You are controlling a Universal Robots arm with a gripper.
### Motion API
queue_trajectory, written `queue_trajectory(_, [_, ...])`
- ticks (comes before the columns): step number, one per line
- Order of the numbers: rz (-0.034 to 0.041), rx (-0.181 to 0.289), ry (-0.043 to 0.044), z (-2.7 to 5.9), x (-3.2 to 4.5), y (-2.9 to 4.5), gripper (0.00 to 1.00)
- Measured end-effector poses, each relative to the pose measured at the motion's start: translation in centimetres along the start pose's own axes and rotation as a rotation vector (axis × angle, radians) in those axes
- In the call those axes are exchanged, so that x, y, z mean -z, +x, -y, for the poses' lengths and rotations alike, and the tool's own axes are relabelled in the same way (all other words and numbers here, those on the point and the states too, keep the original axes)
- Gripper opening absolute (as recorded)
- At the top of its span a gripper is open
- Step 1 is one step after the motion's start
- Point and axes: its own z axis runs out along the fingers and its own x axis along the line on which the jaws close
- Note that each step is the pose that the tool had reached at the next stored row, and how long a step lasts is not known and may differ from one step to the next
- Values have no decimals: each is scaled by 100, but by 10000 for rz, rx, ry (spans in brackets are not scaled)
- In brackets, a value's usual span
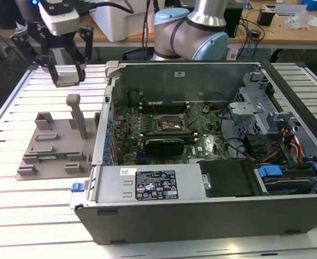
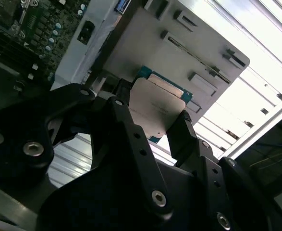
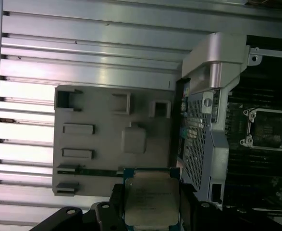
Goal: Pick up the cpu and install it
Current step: 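Pick up the cpu and move it towards the insertion slot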
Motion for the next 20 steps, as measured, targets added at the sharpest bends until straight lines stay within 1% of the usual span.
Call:
queue_trajectory(1, [1,1,0,3,-1,-36,55])
queue_trajectory(2, [-1,0,0,9,-3,-102,55])
queue_trajectory(4, [-5,-1,0,16,-5,-189,55])
queue_trajectory(5, [-7,1,-1,22,-8,-254,55])
queue_trajectory(6, [-8,1,-1,25,-9,-296,55])
queue_trajectory(8, [-15,0,-1,32,-13,-403,55])
queue_trajectory(9, [-20,1,-1,36,-15,-475,55])
queue_trajectory(12, [-42,0,-3,49,-25,-724,55])
queue_trajectory(13, [-52,2,-5,55,-32,-843,55])
queue_trajectory(15, [-69,3,-5,60,-44,-999,55])
queue_trajectory(16, [-74,1,-7,58,-52,-1064,55])
queue_trajectory(17, [-77,2,-8,56,-60,-1110,55])
queue_trajectory(18, [-87,2,-9,51,-77,-1178,55])
queue_trajectory(20, [-108,-4,-8,43,-109,-1272,55])
